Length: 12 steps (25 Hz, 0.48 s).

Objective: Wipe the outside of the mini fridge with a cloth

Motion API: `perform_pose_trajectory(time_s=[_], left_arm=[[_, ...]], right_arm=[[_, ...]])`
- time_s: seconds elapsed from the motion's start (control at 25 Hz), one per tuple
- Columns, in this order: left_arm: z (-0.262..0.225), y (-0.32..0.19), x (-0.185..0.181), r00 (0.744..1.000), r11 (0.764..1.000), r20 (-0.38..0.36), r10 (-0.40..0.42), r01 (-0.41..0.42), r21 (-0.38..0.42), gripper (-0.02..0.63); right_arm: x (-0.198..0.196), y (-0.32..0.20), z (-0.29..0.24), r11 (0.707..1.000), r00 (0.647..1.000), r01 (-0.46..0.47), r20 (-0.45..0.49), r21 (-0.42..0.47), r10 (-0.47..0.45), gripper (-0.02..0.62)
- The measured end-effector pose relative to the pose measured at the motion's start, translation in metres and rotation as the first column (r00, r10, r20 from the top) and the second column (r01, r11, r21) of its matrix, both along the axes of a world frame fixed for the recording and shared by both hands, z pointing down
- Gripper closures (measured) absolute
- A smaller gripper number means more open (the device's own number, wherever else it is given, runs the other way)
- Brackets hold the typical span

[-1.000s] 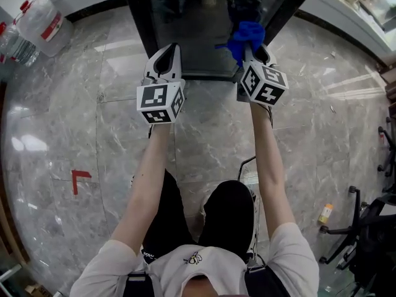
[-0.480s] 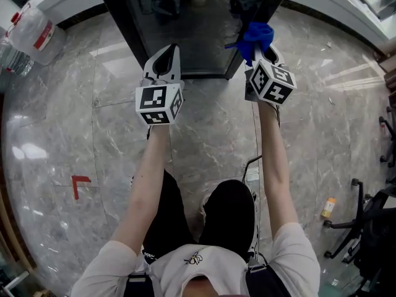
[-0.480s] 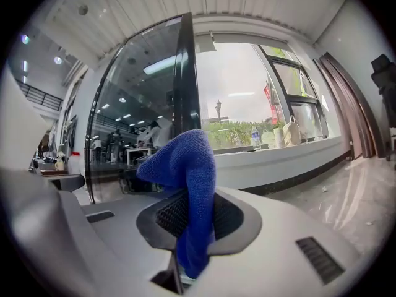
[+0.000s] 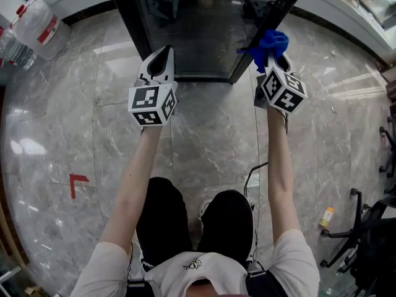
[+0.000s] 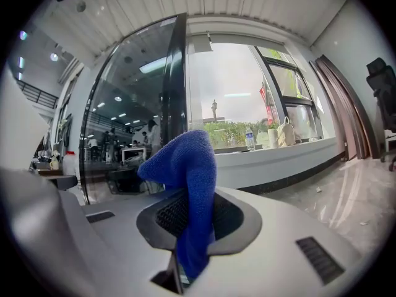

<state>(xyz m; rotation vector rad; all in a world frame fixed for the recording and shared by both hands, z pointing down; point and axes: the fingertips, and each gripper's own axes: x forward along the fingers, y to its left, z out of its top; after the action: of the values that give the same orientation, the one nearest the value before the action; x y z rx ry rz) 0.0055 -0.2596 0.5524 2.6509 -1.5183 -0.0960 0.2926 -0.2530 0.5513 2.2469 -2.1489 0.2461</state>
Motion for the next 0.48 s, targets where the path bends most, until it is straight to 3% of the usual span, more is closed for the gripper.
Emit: perform_pose_trajectory(time_s=[0.12, 0.24, 0.36, 0.48], left_arm=[[0.006, 0.001, -0.021, 1.000, 0.999, -0.003, -0.031, 0.031, 0.025, 0.603], [0.016, 0.003, -0.041, 0.998, 0.997, -0.013, -0.068, 0.068, 0.046, 0.603], [0.041, 0.006, -0.062, 0.995, 0.995, 0.024, -0.093, 0.092, 0.036, 0.603], [0.060, 0.005, -0.078, 0.993, 0.994, 0.055, -0.105, 0.103, 0.037, 0.603]], right_arm=[[-0.024, 0.016, -0.001, 0.999, 0.999, 0.040, -0.003, 0.025, -0.040, 0.515], [-0.092, 0.020, 0.006, 0.983, 0.983, 0.174, 0.039, 0.065, -0.177, 0.515], [-0.186, 0.014, 0.031, 0.932, 0.931, 0.358, 0.057, 0.055, -0.361, 0.514], [-0.252, 0.001, 0.050, 0.890, 0.886, 0.453, 0.076, 0.058, -0.456, 0.514]])
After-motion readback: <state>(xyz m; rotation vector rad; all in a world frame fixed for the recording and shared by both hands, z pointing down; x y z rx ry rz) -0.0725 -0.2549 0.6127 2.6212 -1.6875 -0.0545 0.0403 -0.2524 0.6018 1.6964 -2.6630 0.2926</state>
